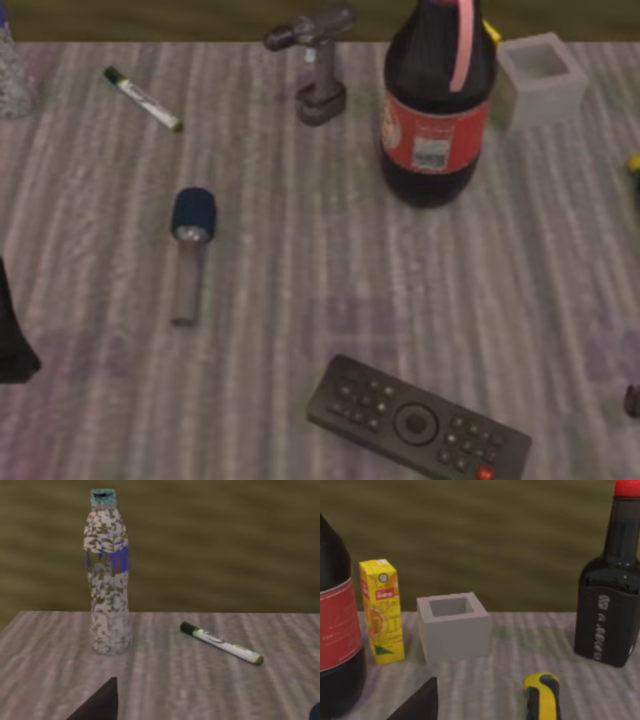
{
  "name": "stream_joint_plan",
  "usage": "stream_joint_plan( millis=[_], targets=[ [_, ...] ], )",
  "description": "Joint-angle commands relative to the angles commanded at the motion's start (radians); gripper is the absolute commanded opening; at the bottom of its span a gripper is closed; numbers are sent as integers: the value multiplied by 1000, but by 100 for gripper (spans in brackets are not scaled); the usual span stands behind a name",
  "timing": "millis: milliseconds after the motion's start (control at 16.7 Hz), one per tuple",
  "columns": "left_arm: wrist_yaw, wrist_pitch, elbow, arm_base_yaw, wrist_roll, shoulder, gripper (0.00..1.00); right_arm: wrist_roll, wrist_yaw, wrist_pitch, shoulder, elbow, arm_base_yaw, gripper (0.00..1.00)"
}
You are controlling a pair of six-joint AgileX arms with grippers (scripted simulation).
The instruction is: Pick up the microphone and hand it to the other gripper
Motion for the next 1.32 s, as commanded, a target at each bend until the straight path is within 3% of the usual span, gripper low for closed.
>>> stream_joint_plan(
  millis=[240, 480, 1320],
  targets=[
    [2, -20, 30, -8, -7, 31, 100, 0, 0, 0, 0, 0, 0, 100],
    [8, -129, 192, -49, -44, 220, 100, 0, 0, 0, 0, 0, 0, 100],
    [37, -772, 1047, -275, -251, 1505, 100, 0, 0, 0, 0, 0, 0, 100]
  ],
)
